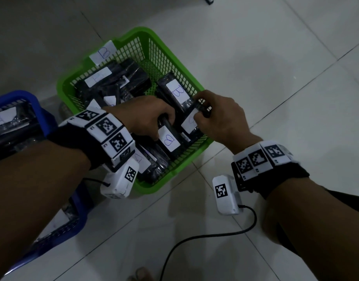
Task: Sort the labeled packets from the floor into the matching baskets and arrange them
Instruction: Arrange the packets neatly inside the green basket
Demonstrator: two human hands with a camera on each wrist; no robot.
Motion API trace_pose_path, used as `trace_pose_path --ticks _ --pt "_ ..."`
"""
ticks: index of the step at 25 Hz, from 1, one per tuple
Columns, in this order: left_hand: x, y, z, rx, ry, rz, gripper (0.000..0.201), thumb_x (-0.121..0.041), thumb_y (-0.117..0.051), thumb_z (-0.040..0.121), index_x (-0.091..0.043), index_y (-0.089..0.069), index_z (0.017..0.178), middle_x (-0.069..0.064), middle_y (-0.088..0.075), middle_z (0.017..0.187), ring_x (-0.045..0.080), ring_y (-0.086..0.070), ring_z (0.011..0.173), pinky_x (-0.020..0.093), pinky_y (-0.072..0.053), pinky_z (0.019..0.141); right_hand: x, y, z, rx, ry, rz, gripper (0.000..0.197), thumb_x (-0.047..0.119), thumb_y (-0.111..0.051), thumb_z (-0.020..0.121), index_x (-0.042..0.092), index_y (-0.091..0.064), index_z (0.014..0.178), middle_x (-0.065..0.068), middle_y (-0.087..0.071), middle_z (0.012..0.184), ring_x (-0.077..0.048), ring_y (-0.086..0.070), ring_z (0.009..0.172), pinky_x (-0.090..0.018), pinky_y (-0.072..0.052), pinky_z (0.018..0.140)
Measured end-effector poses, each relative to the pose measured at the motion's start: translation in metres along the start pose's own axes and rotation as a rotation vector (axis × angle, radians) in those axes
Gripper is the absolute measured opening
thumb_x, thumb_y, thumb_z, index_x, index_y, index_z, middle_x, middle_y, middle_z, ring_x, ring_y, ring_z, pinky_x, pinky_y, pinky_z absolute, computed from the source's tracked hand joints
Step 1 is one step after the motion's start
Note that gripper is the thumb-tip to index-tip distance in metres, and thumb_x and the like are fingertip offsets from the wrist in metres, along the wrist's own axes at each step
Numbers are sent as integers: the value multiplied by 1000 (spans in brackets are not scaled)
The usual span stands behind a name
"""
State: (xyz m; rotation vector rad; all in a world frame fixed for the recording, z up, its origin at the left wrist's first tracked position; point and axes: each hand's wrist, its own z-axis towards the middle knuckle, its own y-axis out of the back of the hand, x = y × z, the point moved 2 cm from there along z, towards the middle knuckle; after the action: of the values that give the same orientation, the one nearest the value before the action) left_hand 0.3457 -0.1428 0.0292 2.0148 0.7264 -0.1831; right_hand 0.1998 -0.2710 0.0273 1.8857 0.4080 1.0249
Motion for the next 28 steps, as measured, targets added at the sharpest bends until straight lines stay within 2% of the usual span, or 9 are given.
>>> trace_pose_path --ticks 5,7,8,11,14,17,19,23,28 --pt "4 11 -2 16 67 -130 39 -10 -85 68 -24 -71 101 -22 -60 61 -10 -56 60 6 -36 55 -1 -10 3 127 18 -32 39 26 -55 83 41 -54 119 3 -68 100 -25 -61 81 -27 -42 71" --pt "9 13 -3 11 84 -211 40 -14 -85 70 -25 -73 107 -17 -70 96 -9 -59 82 10 -41 74 -2 -16 5 192 -3 -10 36 22 -54 85 39 -53 116 3 -67 99 -23 -61 83 -28 -46 72" --pt "12 15 -4 1 94 -232 40 -15 -85 71 -26 -73 108 -9 -69 111 1 -59 98 17 -41 84 -3 -19 7 211 -16 0 33 22 -54 85 36 -54 114 3 -67 100 -23 -62 86 -30 -49 74" --pt "15 17 -5 -23 117 -286 37 -17 -83 74 -26 -74 108 -3 -67 121 12 -58 112 25 -42 95 -2 -26 12 236 -47 0 23 19 -58 87 27 -62 108 0 -67 102 -21 -63 92 -28 -52 80" --pt "16 18 -3 8 104 -308 33 -16 -82 75 -25 -75 106 -4 -72 104 10 -63 92 24 -50 82 -1 -23 15 204 -107 154 16 16 -65 87 25 -65 101 2 -68 97 -17 -67 82 -21 -52 72" --pt "16 21 0 56 124 -309 29 -15 -82 75 -25 -76 101 -20 -65 63 -1 -59 66 18 -45 62 -1 -18 14 263 -97 192 22 15 -66 86 28 -64 104 3 -67 92 -11 -62 72 -13 -48 62" --pt "15 24 1 82 117 -287 25 -14 -81 76 -26 -74 96 -22 -58 47 -5 -55 54 13 -40 55 1 -19 15 314 -70 68 24 18 -66 85 29 -65 107 2 -68 96 -14 -63 81 -18 -46 69" --pt "16 26 0 46 119 -339 26 -15 -82 75 -26 -76 98 -12 -67 74 8 -62 75 22 -51 69 8 -17 14 227 -86 -131 19 33 -63 86 27 -73 101 -5 -68 100 -27 -66 88 -31 -53 76" --pt "17 25 0 11 121 -356 21 -18 -80 77 -25 -75 97 -17 -65 71 0 -59 68 15 -46 61 17 -22 11 230 -16 109 20 44 -65 87 26 -75 87 6 -73 80 -10 -67 76 -24 -53 71"
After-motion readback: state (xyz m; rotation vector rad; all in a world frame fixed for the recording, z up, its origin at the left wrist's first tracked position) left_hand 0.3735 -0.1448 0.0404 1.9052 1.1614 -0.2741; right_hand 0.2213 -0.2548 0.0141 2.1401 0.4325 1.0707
